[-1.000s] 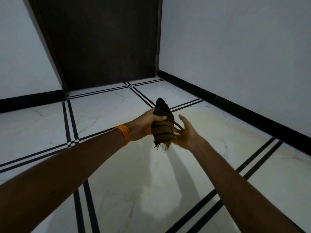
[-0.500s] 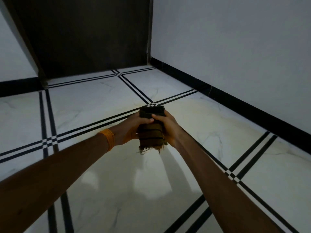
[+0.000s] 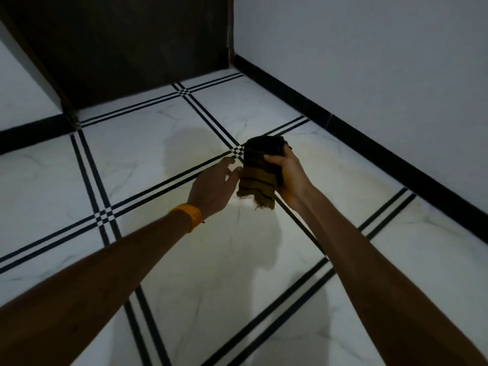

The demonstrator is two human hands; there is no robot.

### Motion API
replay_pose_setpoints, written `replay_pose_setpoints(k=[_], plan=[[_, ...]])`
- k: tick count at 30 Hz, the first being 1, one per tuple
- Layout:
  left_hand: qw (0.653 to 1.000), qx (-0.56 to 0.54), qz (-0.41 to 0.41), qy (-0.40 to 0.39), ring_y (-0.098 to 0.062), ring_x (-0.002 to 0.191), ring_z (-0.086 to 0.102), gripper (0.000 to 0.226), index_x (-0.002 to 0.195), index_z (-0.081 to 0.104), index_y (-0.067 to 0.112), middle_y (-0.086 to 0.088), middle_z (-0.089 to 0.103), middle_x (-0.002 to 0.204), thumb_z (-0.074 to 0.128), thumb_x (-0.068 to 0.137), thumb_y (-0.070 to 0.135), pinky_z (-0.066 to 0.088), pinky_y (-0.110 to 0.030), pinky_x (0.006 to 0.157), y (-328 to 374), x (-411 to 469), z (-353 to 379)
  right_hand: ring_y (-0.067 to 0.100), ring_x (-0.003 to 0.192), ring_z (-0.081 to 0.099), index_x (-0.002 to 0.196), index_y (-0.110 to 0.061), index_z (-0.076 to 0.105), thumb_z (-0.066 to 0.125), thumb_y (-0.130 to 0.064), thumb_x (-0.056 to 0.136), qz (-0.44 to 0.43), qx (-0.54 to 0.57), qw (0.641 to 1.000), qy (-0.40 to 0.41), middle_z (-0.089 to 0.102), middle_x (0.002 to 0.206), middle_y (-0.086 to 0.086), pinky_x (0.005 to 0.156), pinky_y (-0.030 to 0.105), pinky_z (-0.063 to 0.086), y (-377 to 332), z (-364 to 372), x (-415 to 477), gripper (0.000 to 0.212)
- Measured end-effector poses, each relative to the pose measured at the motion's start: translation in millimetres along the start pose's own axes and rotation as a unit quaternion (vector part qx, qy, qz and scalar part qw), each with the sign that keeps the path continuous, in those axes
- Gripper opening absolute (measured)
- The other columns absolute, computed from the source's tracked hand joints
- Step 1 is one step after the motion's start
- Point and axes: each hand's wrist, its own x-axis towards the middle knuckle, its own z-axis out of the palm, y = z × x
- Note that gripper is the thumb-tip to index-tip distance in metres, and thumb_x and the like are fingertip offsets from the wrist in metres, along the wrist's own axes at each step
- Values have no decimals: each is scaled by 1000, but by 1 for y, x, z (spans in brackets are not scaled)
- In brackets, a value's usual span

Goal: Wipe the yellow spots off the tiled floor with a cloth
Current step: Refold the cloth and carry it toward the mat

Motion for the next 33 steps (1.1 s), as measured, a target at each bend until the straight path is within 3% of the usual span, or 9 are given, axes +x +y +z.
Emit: replay_pose_setpoints(k=[2,5,9,15,19,22,25,30,33], plan=[[997,53,42,21,-26,111,61,61,138,51,14,-9,66,121,36,93,52,49,-39,96,34,-11,-21,33,113,67,139,-22,52,53,-3,98,7,-2,1000,9,66,129,15,90,45,60,-34,2,-29,45],[984,125,123,43,-33,109,61,53,136,52,3,-17,66,119,48,95,36,46,-41,94,104,-28,-66,25,100,72,134,-24,53,49,-1,101,21,-1,999,36,69,120,12,75,35,61,-107,6,-95,40],[967,178,174,45,-35,117,58,53,138,51,0,-19,63,125,45,96,33,44,-47,101,211,-58,-132,26,104,72,134,-26,55,50,3,99,31,15,997,68,69,123,12,80,37,61,-208,10,-191,46],[957,177,227,27,-35,119,54,52,139,48,1,-20,60,127,44,97,32,42,-51,102,386,-104,-224,26,93,74,141,-15,54,49,10,96,29,34,986,161,73,112,13,73,37,61,-346,7,-360,52],[948,172,268,-19,-32,121,53,51,141,45,4,-16,59,128,44,98,32,41,-50,105,498,-156,-250,35,107,69,141,-17,54,48,9,96,5,86,972,218,69,122,18,82,44,61,-412,-10,-484,52],[930,167,322,-57,-32,121,52,53,142,45,4,-15,60,126,44,97,32,40,-51,105,569,-206,-246,32,102,71,139,-16,55,48,10,95,-28,110,957,266,69,119,18,77,40,61,-444,-33,-577,51],[913,145,372,-80,-32,126,51,54,146,41,6,-15,58,132,44,98,32,38,-52,107,631,-265,-229,34,107,70,137,-16,57,50,10,95,-59,124,939,316,69,123,18,81,41,60,-457,-60,-667,50],[872,114,463,-110,-34,130,49,55,147,39,6,-17,57,135,45,99,32,36,-52,111,752,-389,-188,35,113,68,128,-23,61,51,8,96,-104,153,898,400,69,124,16,83,41,59,-455,-107,-846,46],[838,75,520,-146,-34,128,49,55,146,40,5,-17,58,132,44,98,33,35,-53,111,822,-482,-156,36,112,68,130,-19,61,51,9,95,-128,152,863,464,69,123,17,86,42,59,-436,-132,-970,45]])
